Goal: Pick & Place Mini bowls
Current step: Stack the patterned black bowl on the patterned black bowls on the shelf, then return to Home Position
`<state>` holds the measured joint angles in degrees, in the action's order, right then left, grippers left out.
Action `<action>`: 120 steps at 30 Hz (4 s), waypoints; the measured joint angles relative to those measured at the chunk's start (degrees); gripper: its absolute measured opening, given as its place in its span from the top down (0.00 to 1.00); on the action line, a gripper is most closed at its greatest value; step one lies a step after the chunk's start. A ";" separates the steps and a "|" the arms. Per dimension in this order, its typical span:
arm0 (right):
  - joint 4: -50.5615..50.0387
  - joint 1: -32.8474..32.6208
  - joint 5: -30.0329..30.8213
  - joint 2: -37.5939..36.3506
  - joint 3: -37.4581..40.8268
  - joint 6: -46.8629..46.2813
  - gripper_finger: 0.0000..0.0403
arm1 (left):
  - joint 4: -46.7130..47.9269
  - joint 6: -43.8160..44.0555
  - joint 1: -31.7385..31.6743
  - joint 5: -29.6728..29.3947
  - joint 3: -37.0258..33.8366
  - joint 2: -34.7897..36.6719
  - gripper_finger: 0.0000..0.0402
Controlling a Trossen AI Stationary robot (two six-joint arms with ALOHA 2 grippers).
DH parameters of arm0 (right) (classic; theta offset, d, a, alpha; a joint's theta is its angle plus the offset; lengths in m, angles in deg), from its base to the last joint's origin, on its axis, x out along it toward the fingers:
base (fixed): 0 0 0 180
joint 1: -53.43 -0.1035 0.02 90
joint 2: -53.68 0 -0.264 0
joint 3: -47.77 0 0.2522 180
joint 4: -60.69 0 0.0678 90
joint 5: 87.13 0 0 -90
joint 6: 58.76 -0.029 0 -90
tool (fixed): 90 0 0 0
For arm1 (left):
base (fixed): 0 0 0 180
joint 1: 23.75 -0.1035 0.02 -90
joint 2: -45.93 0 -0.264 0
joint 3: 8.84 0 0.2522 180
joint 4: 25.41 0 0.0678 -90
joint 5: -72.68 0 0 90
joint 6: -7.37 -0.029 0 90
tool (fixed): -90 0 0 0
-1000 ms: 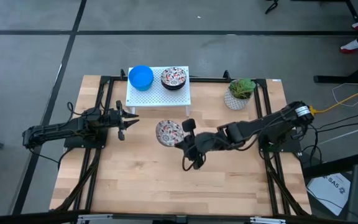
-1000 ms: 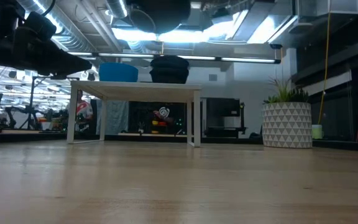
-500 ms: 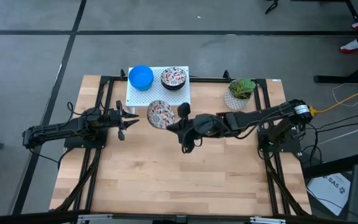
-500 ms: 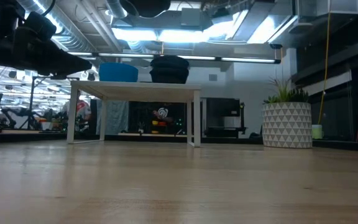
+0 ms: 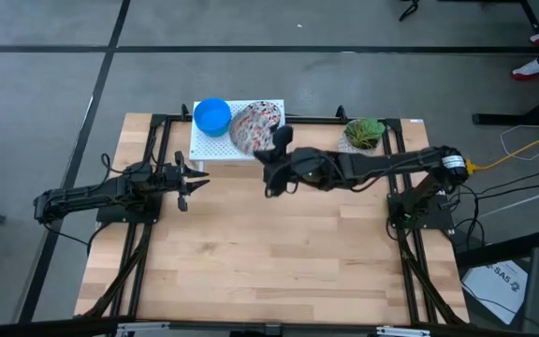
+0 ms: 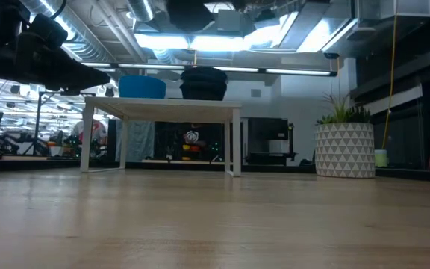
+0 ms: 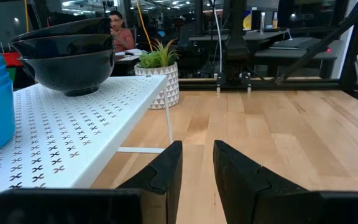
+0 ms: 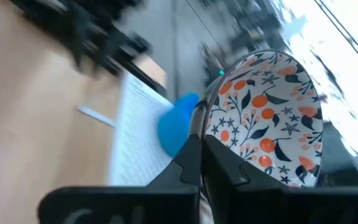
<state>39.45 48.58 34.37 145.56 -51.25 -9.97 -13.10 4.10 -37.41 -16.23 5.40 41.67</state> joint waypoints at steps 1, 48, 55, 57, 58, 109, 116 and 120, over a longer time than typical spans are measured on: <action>0.06 0.57 1.64 0.00 0.00 0.11 0.97 | 0.00 0.03 -0.01 0.00 0.02 0.00 0.79; -44.73 18.20 -4.70 19.46 -42.79 -16.20 0.97 | 0.00 -0.01 -0.01 0.00 -0.01 -0.01 0.79; -53.67 20.59 -9.40 24.02 -49.22 -20.19 0.97 | 0.00 0.02 -0.01 0.00 -0.01 0.01 0.79; -55.21 20.92 -11.02 24.15 -49.22 -21.12 0.97 | 0.00 -0.01 -0.01 0.02 -0.01 -0.01 0.79; -55.67 21.01 -12.24 24.15 -49.22 -21.62 0.97 | 0.00 0.00 0.00 0.00 0.00 0.00 0.79; -64.75 16.61 -23.48 21.31 -49.68 -22.95 0.55 | -0.02 -0.01 -0.01 0.00 0.02 0.01 0.79; -71.97 13.06 -28.44 16.70 -45.90 -32.07 0.55 | -0.01 0.02 0.00 0.01 0.00 0.00 0.79; -69.13 8.67 -28.64 12.25 -35.11 -35.41 0.55 | 0.00 0.02 0.00 0.02 0.00 -0.01 0.79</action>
<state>-29.69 57.25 5.72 157.81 -86.36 -45.38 -13.10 4.12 -37.41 -16.21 5.40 41.66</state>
